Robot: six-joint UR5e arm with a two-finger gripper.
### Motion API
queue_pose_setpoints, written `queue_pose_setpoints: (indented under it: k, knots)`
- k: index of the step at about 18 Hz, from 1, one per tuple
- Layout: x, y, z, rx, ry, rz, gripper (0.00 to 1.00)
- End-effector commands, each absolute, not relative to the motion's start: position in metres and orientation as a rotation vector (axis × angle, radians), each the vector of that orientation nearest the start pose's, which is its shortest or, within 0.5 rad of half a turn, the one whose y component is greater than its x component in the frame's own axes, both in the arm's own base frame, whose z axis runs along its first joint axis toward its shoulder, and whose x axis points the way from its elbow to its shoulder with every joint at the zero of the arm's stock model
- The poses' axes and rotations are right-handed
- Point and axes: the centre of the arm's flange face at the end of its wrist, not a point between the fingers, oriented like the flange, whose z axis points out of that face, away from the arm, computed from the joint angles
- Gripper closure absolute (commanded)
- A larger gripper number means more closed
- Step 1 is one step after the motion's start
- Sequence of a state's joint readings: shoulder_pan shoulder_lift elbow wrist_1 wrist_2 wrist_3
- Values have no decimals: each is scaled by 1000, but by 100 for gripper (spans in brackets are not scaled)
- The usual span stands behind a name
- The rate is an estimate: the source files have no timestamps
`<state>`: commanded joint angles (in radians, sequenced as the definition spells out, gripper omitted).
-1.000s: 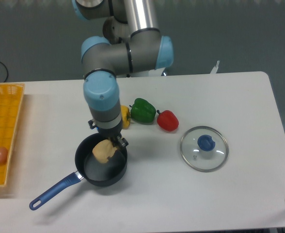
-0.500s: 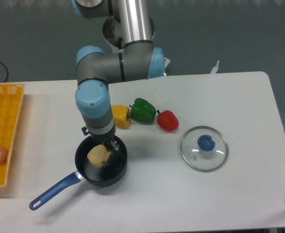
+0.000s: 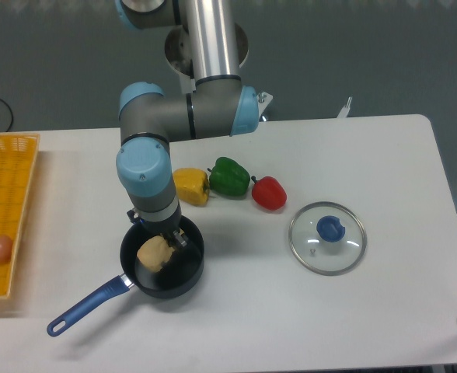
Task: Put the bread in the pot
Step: 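Hold the bread inside the saucepan and adjust it toward the pan bottom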
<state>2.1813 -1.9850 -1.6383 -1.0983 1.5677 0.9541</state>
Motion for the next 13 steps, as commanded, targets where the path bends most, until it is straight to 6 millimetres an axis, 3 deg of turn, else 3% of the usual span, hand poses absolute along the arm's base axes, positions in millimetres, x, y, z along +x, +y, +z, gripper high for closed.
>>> queue_pose_setpoints:
  k: [4, 13]
  knots:
    - [-247, 584, 273, -3089, 546, 0, 0]
    - [-250, 581, 279, -3115, 540, 60, 0]
